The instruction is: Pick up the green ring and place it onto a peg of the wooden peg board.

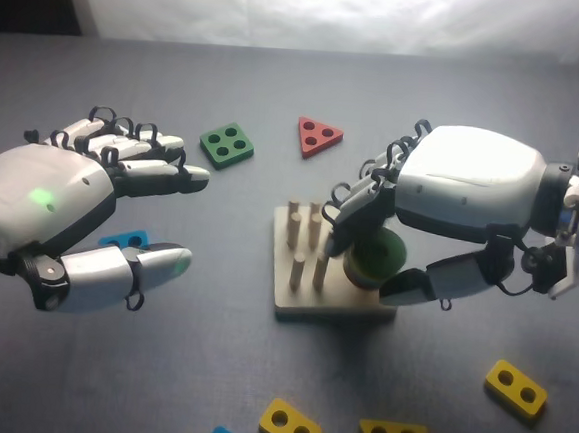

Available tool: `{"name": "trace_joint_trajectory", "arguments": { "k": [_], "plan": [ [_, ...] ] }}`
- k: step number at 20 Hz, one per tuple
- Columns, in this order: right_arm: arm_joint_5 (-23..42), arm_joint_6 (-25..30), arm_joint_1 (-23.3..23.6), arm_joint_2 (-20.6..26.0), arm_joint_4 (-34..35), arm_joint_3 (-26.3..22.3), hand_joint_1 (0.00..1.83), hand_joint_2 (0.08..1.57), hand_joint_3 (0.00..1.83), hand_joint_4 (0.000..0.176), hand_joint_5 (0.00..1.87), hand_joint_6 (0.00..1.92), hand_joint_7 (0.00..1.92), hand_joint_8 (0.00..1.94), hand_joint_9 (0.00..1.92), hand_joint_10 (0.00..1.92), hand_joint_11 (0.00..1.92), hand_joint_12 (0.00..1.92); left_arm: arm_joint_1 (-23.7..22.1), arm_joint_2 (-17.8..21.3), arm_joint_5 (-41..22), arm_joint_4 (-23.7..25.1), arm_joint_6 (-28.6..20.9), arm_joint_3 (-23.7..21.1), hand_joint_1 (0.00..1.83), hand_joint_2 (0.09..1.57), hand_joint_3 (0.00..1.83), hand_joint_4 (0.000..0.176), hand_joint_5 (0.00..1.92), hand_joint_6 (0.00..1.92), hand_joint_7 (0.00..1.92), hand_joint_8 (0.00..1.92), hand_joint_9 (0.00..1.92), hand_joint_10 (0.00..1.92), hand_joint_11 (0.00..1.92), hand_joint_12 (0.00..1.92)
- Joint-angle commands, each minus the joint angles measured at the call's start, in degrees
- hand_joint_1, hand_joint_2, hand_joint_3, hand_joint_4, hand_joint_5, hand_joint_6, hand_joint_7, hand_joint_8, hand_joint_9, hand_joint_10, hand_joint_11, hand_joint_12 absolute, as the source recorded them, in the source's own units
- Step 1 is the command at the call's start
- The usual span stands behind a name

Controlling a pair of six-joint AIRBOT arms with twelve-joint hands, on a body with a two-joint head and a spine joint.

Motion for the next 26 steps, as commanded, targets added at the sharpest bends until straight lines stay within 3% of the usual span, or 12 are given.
{"name": "trace_joint_trajectory", "arguments": {
  "k": [1, 3, 8, 9, 12, 15, 16, 17, 20, 22, 24, 26],
  "plan": [
    [5.43, 0.08, 0.90, -0.13, 2.15, 0.03, 0.99, 1.00, 0.00, 0.000, 0.70, 0.02, 0.63, 0.05, 0.81, 0.15, 0.59, 0.90, -0.69, -0.38, -6.59, 0.59, -0.37, 0.00, 0.36, 1.26, 0.00, 0.084, 0.49, 0.00, 0.27, 0.00, 0.24, 0.01, 0.00, 0.76],
    [5.44, 0.08, 0.90, -0.11, 2.33, 0.03, 0.98, 0.99, 0.00, 0.000, 0.65, 0.00, 0.58, 0.00, 0.77, 0.11, 0.54, 0.84, -0.69, -0.38, -6.55, 0.59, -0.39, 0.02, 0.38, 1.25, 0.00, 0.088, 0.49, 0.00, 0.26, 0.00, 0.24, 0.00, 0.00, 0.76],
    [6.53, 0.08, 0.90, 0.75, 3.85, -0.69, 0.92, 1.02, 0.00, 0.000, 0.59, 0.00, 0.55, 0.00, 0.67, 0.05, 0.35, 1.13, -0.68, -0.38, -6.75, 0.59, -0.82, 0.01, 0.36, 1.26, 0.00, 0.090, 0.49, 0.00, 0.27, 0.00, 0.25, 0.00, 0.00, 0.82],
    [7.91, 0.08, 0.84, 1.63, 5.27, -1.28, 0.89, 1.04, 0.00, 0.000, 0.58, 0.00, 0.55, 0.00, 0.63, 0.03, 0.21, 1.24, -0.66, -0.36, -7.07, 0.58, -1.14, 0.06, 0.40, 1.25, 0.00, 0.074, 0.50, 0.00, 0.27, 0.00, 0.24, 0.00, 0.00, 0.82],
    [13.44, -0.25, -0.61, 5.32, 10.78, -3.10, 0.88, 1.05, 0.00, 0.000, 0.59, 0.00, 0.59, 0.01, 0.61, 0.01, 0.19, 1.07, -0.25, -0.28, -9.82, 0.29, -2.89, -0.01, 0.35, 1.26, 0.00, 0.078, 0.47, 0.00, 0.25, 0.00, 0.19, 0.00, 0.00, 0.64],
    [18.02, -2.60, -2.88, 8.53, 16.77, -5.13, 0.88, 1.06, 0.00, 0.000, 0.62, 0.00, 0.62, 0.01, 0.67, 0.02, 0.36, 0.82, 0.64, 0.23, -13.04, 0.32, -4.63, -0.45, 0.41, 1.24, 0.00, 0.030, 0.53, 0.01, 0.31, 0.01, 0.25, 0.02, 0.00, 0.72],
    [20.44, -4.20, -4.43, 9.88, 19.87, -6.15, 0.87, 1.06, 0.00, 0.000, 0.61, 0.00, 0.62, 0.00, 0.67, 0.02, 0.35, 0.79, 1.19, 0.67, -14.53, 0.32, -5.02, -0.95, 0.44, 1.25, 0.00, 0.012, 0.53, 0.00, 0.32, 0.01, 0.28, 0.01, 0.00, 0.78],
    [24.24, -5.64, -6.57, 11.35, 23.93, -7.20, 0.85, 1.06, 0.00, 0.000, 0.62, 0.00, 0.63, 0.01, 0.67, 0.02, 0.35, 0.79, 2.18, 1.17, -16.83, 0.20, -5.84, -1.50, 0.46, 1.24, 0.00, 0.020, 0.52, 0.00, 0.33, 0.00, 0.28, 0.01, 0.00, 0.62],
    [33.00, -10.58, -11.10, 14.34, 32.20, -10.90, 0.95, 1.07, 0.00, 0.000, 0.63, 0.00, 0.61, 0.00, 0.61, 0.00, 0.18, 1.12, 4.31, 1.72, -22.18, -0.76, -8.42, -2.50, 0.37, 1.25, 0.00, 0.040, 0.50, 0.00, 0.34, 0.00, 0.28, 0.00, 0.00, 0.77],
    [38.38, -11.81, -13.77, 15.64, 35.97, -12.74, 1.02, 1.11, 0.00, 0.000, 0.63, 0.00, 0.61, 0.00, 0.63, 0.02, 0.24, 1.14, 5.27, 1.98, -25.81, -1.21, -9.32, -3.15, 0.58, 1.23, 0.00, 0.001, 0.53, 0.00, 0.36, 0.00, 0.29, 0.00, 0.00, 0.73],
    [45.71, -11.83, -17.43, 16.39, 40.99, -13.83, 1.06, 1.17, 0.00, 0.000, 0.61, 0.00, 0.64, 0.00, 0.67, 0.03, 0.27, 1.03, 6.02, 2.25, -29.12, -1.81, -9.68, -3.77, 0.64, 1.24, 0.00, 0.000, 0.52, 0.00, 0.35, 0.00, 0.25, 0.00, 0.00, 0.60],
    [53.58, -11.83, -22.12, 17.19, 46.52, -14.93, 0.83, 1.15, 0.00, 0.000, 0.64, 0.01, 0.73, 0.03, 0.78, 0.07, 0.38, 1.05, 6.47, 2.19, -31.81, -2.49, -10.70, -3.85, 0.55, 1.28, 0.00, 0.000, 0.51, 0.00, 0.37, 0.00, 0.29, 0.01, 0.00, 0.74]
  ]
}}
